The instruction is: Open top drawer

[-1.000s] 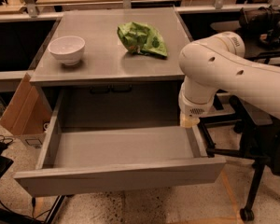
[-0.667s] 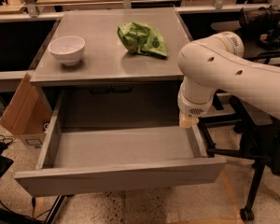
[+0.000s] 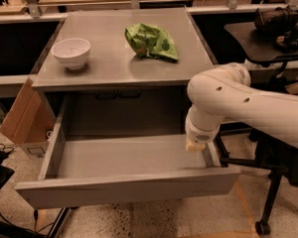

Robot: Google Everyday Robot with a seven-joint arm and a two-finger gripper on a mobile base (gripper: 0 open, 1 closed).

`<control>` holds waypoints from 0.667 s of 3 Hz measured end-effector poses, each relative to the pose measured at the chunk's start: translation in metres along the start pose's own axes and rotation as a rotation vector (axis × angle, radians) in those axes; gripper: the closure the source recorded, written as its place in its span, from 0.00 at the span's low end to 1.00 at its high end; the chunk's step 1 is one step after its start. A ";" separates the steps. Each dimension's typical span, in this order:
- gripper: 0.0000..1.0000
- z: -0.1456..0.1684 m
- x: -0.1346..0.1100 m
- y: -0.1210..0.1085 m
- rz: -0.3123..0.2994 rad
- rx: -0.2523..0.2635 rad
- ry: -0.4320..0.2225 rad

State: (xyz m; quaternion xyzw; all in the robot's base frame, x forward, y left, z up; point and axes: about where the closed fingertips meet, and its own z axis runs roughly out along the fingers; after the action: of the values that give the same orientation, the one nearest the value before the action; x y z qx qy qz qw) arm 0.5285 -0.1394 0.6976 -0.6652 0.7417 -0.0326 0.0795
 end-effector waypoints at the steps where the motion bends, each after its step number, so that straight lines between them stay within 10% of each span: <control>1: 1.00 0.023 0.000 0.021 0.032 -0.013 -0.031; 2: 1.00 0.022 0.004 0.062 0.076 -0.060 -0.055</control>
Offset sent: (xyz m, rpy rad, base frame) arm -0.1264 0.0082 -0.0282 0.1498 0.1483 -0.1356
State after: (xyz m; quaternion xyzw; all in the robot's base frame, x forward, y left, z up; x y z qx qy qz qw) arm 0.4709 -0.1354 0.6661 -0.6392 0.7647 0.0112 0.0810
